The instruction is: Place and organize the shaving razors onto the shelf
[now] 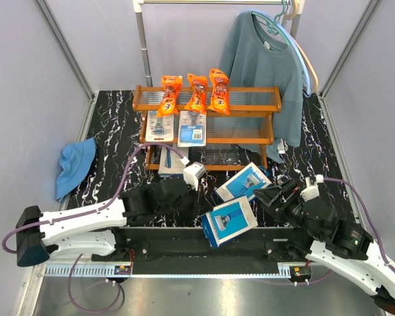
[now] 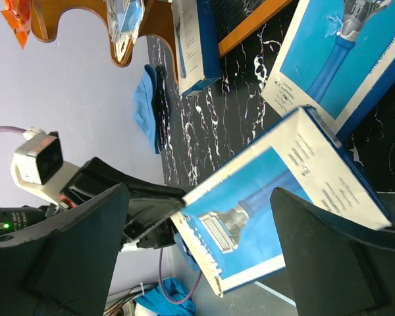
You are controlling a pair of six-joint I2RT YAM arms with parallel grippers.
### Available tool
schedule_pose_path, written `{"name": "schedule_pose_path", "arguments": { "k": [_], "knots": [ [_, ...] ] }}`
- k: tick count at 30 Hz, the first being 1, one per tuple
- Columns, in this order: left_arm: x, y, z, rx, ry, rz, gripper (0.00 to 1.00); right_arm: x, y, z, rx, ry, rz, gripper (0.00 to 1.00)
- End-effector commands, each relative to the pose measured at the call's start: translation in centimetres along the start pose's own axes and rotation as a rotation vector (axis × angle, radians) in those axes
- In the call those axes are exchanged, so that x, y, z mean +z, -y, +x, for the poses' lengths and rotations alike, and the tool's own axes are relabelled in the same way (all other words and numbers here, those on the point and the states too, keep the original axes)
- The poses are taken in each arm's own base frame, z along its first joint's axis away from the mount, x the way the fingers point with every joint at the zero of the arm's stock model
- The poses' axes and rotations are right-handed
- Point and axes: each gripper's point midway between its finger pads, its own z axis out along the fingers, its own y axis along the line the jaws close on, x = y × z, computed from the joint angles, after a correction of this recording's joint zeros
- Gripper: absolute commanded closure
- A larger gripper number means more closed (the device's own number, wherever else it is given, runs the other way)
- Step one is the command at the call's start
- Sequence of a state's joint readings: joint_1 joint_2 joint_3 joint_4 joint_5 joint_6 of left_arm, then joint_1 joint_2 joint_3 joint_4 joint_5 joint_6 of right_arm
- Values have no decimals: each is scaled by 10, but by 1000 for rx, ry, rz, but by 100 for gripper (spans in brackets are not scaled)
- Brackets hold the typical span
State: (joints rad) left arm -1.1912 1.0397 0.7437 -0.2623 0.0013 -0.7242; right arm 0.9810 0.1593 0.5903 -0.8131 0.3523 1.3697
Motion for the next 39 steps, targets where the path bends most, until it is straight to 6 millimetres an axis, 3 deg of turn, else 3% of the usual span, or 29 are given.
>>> {"name": "schedule_pose_path", "arguments": {
  "k": [1,8,13,14,15,18,28,29,31,32,33,36,39],
  "knots": [
    [-17,6,-45,-17,171,4,100,1,-1,2,24,-5,-6,1],
    [-10,-30,-64,-129,250,-82,100,9,15,12,68,-36,36,1],
    [5,-43,-69,-200,276,-82,100,26,32,36,102,-112,58,1],
    [11,-47,-67,-214,264,-95,100,30,26,39,124,-122,29,1],
    [14,-48,-66,-221,257,-95,100,38,37,46,123,-135,52,1],
    [26,-54,-60,-247,230,-116,100,50,41,61,157,-186,43,1],
    [41,-61,-47,-259,185,-127,100,55,53,84,166,-288,106,1],
    [44,-64,-45,-234,174,-137,95,55,56,85,167,-291,112,1],
    [48,-68,-44,-206,159,-149,73,56,61,86,164,-296,124,1],
    [55,-72,-41,-169,136,-163,52,56,65,88,159,-298,136,1],
    [58,-74,-39,-153,114,-164,20,57,68,89,150,-301,145,1],
    [71,-84,-31,-96,39,-207,10,59,81,94,126,-319,178,0],
    [77,-91,-29,-67,23,-222,8,61,82,96,114,-321,174,0]
  ]
}}
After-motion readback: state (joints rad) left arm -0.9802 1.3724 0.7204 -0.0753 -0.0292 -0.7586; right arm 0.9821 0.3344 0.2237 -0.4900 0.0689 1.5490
